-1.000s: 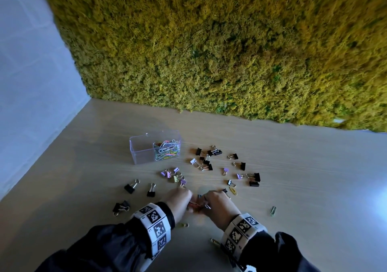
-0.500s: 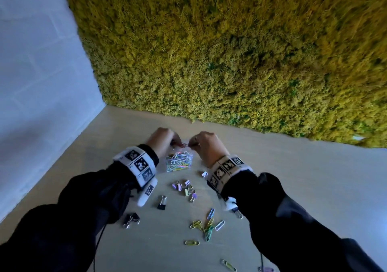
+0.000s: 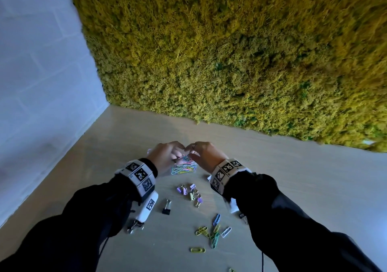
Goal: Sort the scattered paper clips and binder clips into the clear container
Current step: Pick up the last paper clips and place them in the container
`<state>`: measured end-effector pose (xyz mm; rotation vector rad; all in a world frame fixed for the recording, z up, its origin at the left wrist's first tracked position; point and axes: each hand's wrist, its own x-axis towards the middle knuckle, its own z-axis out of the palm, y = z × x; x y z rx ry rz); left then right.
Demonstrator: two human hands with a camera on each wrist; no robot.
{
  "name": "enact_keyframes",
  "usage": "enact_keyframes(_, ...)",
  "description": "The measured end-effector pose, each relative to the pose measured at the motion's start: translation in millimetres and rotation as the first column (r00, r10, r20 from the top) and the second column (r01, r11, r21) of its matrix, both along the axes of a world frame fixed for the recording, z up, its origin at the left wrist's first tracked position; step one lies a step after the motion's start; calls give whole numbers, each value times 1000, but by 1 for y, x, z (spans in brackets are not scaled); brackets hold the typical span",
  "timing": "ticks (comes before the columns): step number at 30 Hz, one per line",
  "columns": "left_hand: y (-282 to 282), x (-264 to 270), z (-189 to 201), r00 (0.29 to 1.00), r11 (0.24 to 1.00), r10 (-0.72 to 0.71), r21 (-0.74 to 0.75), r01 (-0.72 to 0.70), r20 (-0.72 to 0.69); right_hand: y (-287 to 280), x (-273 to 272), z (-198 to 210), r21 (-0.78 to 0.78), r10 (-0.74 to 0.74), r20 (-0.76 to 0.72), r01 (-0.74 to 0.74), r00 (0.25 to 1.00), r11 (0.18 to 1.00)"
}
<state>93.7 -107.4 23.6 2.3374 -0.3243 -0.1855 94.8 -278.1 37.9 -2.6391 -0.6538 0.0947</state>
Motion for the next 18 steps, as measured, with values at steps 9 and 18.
enact_keyframes(9,-7,-43,-9,928,978,-188,148,147,322,-96,-85,12,69,-133,-349,167,928,984)
enact_keyframes(18,-73,-119,-28,782,685,-523,377,623,-340,-161,-189,-22,-178,-321,-756,293,571,939)
